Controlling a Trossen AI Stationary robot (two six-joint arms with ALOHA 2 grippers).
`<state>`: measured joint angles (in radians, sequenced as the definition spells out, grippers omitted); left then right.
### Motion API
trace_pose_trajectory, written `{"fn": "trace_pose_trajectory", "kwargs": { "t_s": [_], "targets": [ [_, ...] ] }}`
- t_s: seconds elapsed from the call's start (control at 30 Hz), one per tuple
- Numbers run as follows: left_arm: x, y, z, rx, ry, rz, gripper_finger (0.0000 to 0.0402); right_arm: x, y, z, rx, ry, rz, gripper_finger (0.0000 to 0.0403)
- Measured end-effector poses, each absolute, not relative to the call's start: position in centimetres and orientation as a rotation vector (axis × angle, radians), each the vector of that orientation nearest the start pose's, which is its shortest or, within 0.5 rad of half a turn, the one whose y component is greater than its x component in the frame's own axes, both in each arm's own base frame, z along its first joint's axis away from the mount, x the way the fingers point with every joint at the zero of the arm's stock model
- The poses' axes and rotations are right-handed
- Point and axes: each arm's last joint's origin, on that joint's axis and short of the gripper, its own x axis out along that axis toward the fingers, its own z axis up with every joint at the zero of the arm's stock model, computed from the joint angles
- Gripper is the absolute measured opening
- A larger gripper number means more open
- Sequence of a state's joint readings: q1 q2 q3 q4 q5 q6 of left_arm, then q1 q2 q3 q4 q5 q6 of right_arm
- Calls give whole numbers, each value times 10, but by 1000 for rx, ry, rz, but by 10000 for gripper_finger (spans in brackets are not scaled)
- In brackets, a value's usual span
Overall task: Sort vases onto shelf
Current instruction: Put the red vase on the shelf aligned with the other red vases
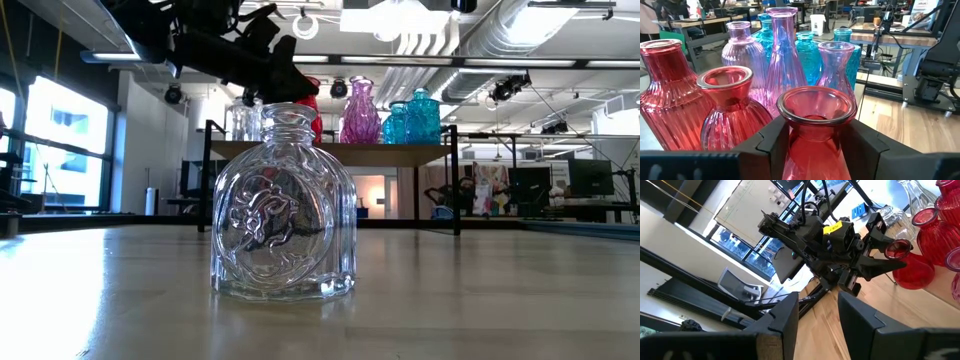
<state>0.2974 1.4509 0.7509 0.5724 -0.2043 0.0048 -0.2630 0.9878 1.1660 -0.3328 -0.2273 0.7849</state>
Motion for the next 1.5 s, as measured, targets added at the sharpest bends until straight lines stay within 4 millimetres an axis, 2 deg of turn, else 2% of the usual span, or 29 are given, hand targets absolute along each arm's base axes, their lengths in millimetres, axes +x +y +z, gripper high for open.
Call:
{"fn": "trace_pose_trajectory", "kwargs": {
  "t_s": [0.53, 1.0, 1.5],
  "targets": [
    [294, 97, 241, -29, 122, 515, 149, 195, -46, 412, 821, 128, -93, 119],
    [294, 98, 242, -25, 120, 547, 192, 195, -46, 412, 821, 129, -93, 119],
    [294, 97, 243, -13, 114, 569, 198, 195, -46, 412, 821, 129, -93, 119]
  ]
}}
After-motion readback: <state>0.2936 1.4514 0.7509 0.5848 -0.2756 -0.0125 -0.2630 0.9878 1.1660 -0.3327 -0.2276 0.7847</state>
